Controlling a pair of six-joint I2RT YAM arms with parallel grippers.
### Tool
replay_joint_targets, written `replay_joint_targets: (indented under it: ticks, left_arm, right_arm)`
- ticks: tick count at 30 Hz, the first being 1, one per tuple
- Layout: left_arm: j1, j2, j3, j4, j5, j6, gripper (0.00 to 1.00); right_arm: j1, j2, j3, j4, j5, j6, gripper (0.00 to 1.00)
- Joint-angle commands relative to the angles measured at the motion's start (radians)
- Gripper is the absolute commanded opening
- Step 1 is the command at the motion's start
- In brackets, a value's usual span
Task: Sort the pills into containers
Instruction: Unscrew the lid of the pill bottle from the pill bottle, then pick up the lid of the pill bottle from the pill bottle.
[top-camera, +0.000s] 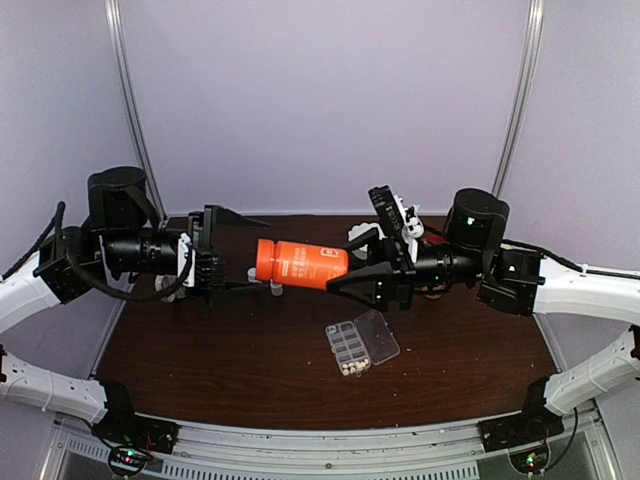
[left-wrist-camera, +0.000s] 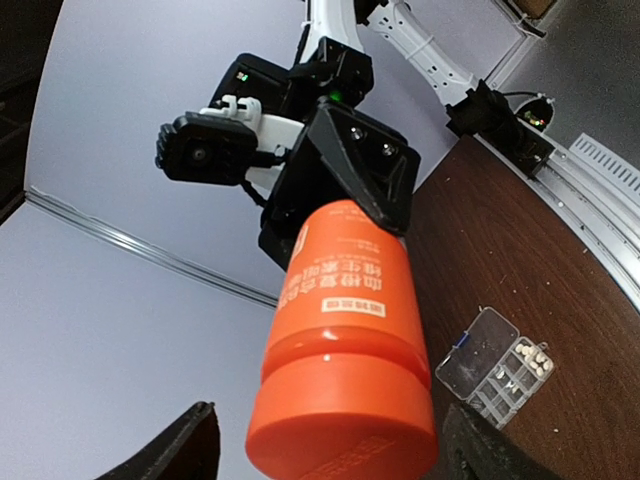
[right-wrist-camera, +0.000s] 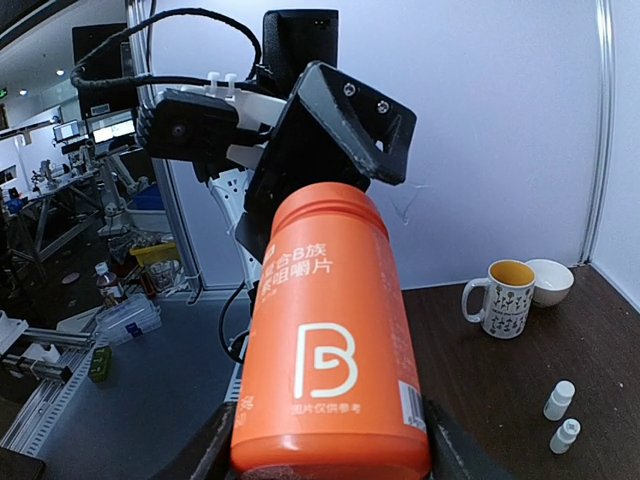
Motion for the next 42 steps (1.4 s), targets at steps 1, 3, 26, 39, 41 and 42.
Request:
replay_joint_targets:
  ticks: [1, 3, 26, 39, 41, 42]
  left_arm:
    - [-0.005, -0.017, 0.003, 0.064, -0.003, -0.011, 0.71]
    - [-0.005, -0.015, 0.005, 0.061, -0.007, -0.016, 0.66]
    - [-0.01, -0.026, -0.009, 0.106, 0.007, -0.111, 0.37]
    - [-0.01, 0.078, 0.232, -0.056, -0.152, -0.781, 0.13]
    - [-0.009, 0.096, 0.272, -0.132, -0.127, -0.823, 0.14]
    - [-0.009, 0.097, 0.283, -0.174, -0.121, -0.836, 0.14]
  right_arm:
    - [-0.003, -0.002, 0.025, 0.051, -0.015, 0.011, 0.1]
    - [-0.003, 0.0, 0.025, 0.054, -0.018, 0.014, 0.1]
    - [-0.001, -0.004, 0.033, 0.029, -0.006, -0.03, 0.09]
    - [0.007, -0.109, -0.044, 0.048, 0.189, -0.489, 0.0]
    - [0.011, -0.112, -0.046, 0.034, 0.222, -0.541, 0.0]
    - [0.013, -0.114, -0.05, 0.034, 0.24, -0.56, 0.0]
